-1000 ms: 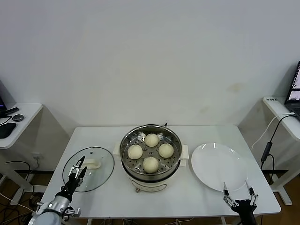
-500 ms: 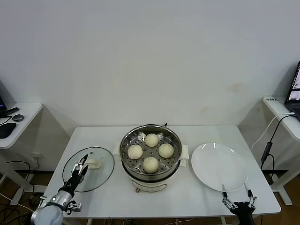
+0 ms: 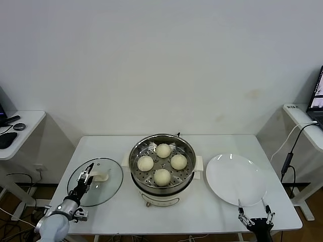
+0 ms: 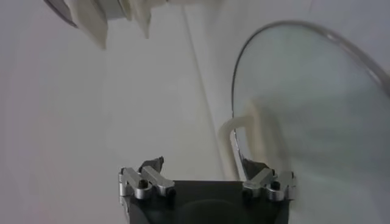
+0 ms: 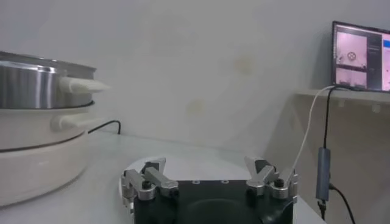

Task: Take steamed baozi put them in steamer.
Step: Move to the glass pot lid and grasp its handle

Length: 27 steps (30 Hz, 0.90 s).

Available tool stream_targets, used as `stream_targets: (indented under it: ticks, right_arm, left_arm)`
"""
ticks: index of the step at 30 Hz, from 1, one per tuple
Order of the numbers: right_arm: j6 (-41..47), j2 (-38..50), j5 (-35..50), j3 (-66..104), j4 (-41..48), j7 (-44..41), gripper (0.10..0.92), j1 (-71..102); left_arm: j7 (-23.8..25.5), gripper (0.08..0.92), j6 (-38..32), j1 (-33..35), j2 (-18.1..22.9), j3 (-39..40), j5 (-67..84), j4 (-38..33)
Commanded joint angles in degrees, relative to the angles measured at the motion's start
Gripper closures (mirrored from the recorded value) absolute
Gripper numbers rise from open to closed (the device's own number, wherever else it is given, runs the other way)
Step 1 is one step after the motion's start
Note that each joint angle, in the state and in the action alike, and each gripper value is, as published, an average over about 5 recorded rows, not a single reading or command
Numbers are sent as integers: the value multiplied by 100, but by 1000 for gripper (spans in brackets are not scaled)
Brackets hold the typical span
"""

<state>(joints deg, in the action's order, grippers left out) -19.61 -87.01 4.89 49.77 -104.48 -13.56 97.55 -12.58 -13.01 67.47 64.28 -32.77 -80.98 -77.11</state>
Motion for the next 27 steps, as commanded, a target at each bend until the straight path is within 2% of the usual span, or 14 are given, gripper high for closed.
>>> stream_targets:
  ticks: [1,4,7,20,27]
  right_arm:
    - [-25,-12,-22,-29,45,-2,203,-18]
    - [-18,-15,-36,-53,59,-5,203,-29]
    - [-16,-14,-49,-68,68,-9,203,-36]
    - [-68,-3,-30,-106,43,-4,203,-54]
    - [-61,37,-17,-139,-130,1,203,-43]
  left_arm:
    - [-34,177,26,-404,44,39,-49,465]
    - [-21,181,43,-437,71,59,-49,499]
    - [4,220,54,-470,91,71,-45,541]
    - [24,593,59,-474,122,56,44,720]
    - [-85,777,240,-184,78,-13,500,151]
